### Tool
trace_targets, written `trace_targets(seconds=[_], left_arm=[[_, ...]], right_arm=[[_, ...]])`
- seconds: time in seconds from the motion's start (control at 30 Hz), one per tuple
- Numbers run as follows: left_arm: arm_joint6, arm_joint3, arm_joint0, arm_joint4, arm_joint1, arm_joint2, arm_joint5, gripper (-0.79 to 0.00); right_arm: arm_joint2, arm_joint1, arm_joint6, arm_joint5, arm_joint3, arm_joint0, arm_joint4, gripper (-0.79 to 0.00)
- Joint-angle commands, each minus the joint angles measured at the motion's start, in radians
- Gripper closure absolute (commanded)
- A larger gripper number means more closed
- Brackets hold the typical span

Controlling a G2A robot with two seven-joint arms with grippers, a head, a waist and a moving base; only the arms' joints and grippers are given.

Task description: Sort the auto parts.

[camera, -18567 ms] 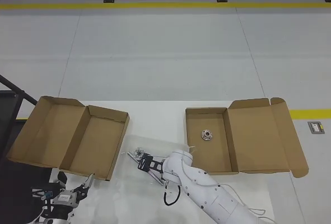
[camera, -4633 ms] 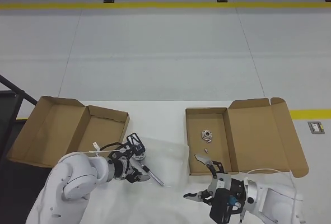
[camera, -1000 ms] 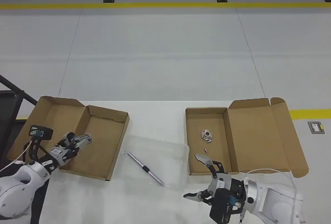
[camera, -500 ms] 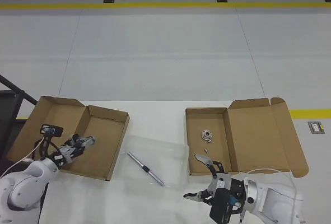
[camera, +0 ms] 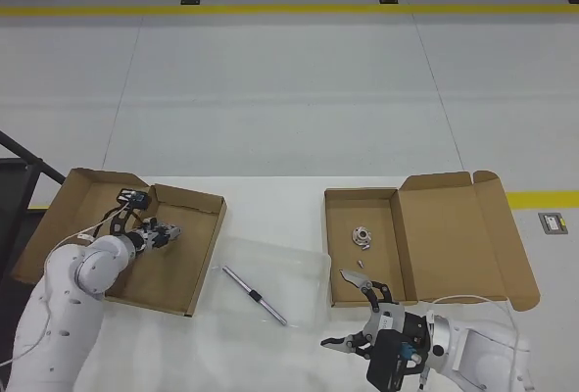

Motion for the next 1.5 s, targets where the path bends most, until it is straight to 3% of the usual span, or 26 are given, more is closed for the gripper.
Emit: trace_targets(seconds=[0.0, 0.2, 0.23, 0.27, 0.37, 0.47, 0.57, 0.77, 0.9, 1.0, 1.23, 1.37, 1.47], left_arm=[[-0.01, 0.066, -0.05, 0.018, -0.007, 0.037, -0.004, 0.0], [-0.014, 0.191, -0.139, 0.072, -0.026, 0.12, -0.014, 0.0], [-0.016, 0.206, -0.148, 0.07, -0.028, 0.128, -0.018, -0.077], [-0.016, 0.219, -0.158, 0.07, -0.03, 0.134, -0.021, -0.215], [-0.009, 0.25, -0.178, 0.072, -0.035, 0.149, -0.023, -0.471], [-0.002, 0.269, -0.19, 0.077, -0.038, 0.16, -0.026, -0.585], [0.001, 0.285, -0.197, 0.077, -0.038, 0.163, -0.029, -0.785], [0.004, 0.247, -0.192, 0.05, -0.023, 0.123, -0.057, -0.785], [-0.015, 0.134, -0.146, 0.006, -0.002, 0.063, -0.09, -0.785], [-0.038, -0.001, -0.085, -0.045, 0.016, 0.006, -0.114, -0.785], [-0.126, -0.464, 0.153, -0.145, 0.058, -0.139, -0.194, -0.785], [-0.16, -0.682, 0.274, -0.136, 0.072, -0.162, -0.28, -0.785], [-0.174, -0.778, 0.317, -0.104, 0.079, -0.139, -0.354, -0.785]], right_arm=[[0.0, 0.0, 0.0, 0.0, 0.0, 0.0, 0.0, -0.785], [0.0, 0.0, 0.0, 0.0, 0.0, 0.0, 0.0, -0.785], [0.0, 0.0, 0.0, 0.0, 0.0, 0.0, 0.0, -0.785], [0.0, 0.0, 0.0, 0.0, 0.0, 0.0, 0.0, -0.785], [0.0, 0.0, 0.0, 0.0, 0.0, 0.0, 0.0, -0.785], [0.0, 0.0, 0.0, 0.0, 0.0, 0.0, 0.0, -0.785], [0.0, 0.0, 0.0, 0.0, 0.0, 0.0, 0.0, -0.785], [0.0, 0.0, 0.0, 0.0, 0.0, 0.0, 0.0, -0.785], [0.0, 0.0, 0.0, 0.0, 0.0, 0.0, 0.0, -0.785], [0.0, 0.0, 0.0, 0.0, 0.0, 0.0, 0.0, -0.785], [0.0, 0.0, 0.0, 0.0, 0.0, 0.0, 0.0, -0.785], [0.0, 0.0, 0.0, 0.0, 0.0, 0.0, 0.0, -0.785], [0.0, 0.0, 0.0, 0.0, 0.0, 0.0, 0.0, -0.785]])
